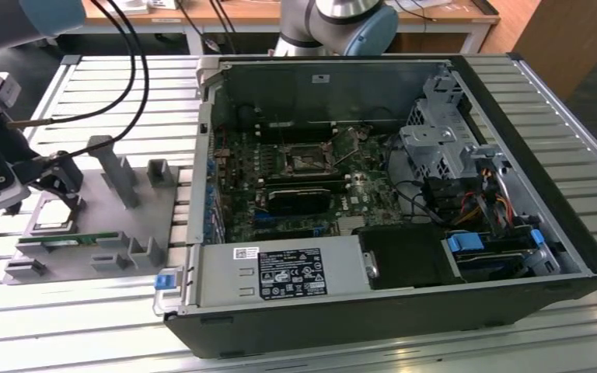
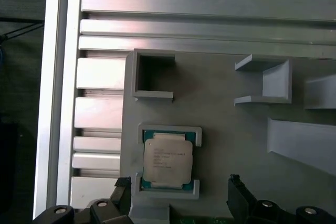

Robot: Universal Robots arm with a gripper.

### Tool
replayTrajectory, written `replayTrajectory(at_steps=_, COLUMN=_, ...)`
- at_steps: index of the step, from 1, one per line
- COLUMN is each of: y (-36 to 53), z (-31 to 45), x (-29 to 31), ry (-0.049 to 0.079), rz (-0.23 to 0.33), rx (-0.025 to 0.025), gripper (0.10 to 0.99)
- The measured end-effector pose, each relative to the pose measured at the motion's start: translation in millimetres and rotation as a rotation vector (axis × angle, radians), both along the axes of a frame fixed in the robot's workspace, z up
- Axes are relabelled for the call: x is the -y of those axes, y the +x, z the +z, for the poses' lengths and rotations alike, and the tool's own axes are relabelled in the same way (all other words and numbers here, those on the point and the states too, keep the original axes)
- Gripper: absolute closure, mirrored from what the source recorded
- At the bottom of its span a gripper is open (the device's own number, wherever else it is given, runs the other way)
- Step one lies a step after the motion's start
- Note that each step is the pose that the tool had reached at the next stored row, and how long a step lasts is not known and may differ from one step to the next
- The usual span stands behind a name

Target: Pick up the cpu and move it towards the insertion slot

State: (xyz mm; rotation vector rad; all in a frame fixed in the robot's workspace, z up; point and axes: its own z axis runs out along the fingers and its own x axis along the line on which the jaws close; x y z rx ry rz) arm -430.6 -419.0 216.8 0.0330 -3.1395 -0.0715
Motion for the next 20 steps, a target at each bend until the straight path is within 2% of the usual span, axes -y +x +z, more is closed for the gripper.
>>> replayTrajectory(at_steps=9, y=-5.1, z=-12.1, x=-1.2, ry=0.0, rz=0.0, rx=0.0005, gripper=0.267)
replayTrajectory(at_steps=20, y=-8.4, z=-21.2, x=-8.0, ry=0.0, rz=0.0, rx=0.0006, gripper=0.267)
